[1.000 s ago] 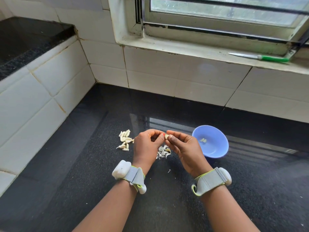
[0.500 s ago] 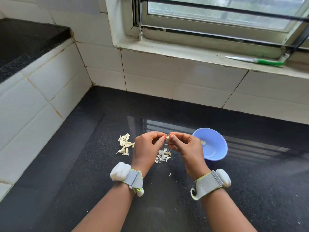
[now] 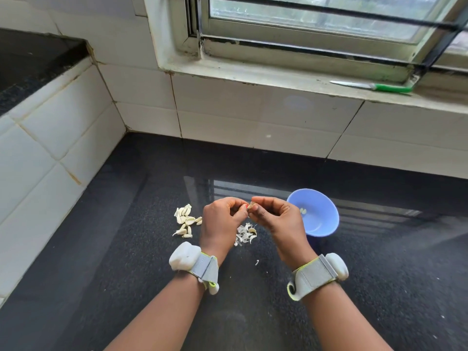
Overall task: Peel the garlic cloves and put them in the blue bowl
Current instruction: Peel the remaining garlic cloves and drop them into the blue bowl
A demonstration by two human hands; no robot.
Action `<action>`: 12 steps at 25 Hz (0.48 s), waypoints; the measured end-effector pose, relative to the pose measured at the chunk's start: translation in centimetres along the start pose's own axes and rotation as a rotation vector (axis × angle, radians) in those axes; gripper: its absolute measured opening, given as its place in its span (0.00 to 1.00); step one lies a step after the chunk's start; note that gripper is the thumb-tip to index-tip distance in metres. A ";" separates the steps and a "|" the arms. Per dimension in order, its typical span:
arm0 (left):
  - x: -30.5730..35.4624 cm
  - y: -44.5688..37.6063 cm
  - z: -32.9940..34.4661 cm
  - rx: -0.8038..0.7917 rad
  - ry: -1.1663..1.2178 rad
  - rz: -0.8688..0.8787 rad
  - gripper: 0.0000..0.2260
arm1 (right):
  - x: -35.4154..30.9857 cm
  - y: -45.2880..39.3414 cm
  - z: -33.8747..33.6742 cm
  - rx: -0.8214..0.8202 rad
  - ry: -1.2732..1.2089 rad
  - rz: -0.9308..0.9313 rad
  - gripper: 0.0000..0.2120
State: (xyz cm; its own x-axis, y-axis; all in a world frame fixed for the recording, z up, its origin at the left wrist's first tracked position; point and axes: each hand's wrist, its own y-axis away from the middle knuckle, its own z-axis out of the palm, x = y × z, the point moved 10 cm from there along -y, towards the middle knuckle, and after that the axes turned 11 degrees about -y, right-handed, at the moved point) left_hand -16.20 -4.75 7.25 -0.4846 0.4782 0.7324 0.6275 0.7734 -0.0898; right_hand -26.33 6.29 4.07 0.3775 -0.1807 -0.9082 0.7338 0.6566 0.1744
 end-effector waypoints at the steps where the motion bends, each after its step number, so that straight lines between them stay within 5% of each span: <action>1: 0.1 0.0 0.1 -0.002 0.003 0.003 0.03 | 0.1 0.1 -0.1 0.002 -0.033 0.007 0.07; 7: -0.8 0.1 1.7 -0.046 0.171 -0.064 0.04 | 0.6 -0.2 -0.6 -0.017 -0.178 0.099 0.09; 12: -1.4 0.3 2.8 -0.075 0.205 -0.072 0.03 | 0.0 -0.3 -1.0 -0.058 -0.025 0.046 0.09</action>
State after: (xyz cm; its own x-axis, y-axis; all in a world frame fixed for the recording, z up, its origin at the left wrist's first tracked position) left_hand -17.04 -4.02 4.32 -0.4010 0.3224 0.8575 0.6432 0.7656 0.0129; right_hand -27.12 6.78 3.69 0.4243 -0.1672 -0.8900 0.6821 0.7054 0.1926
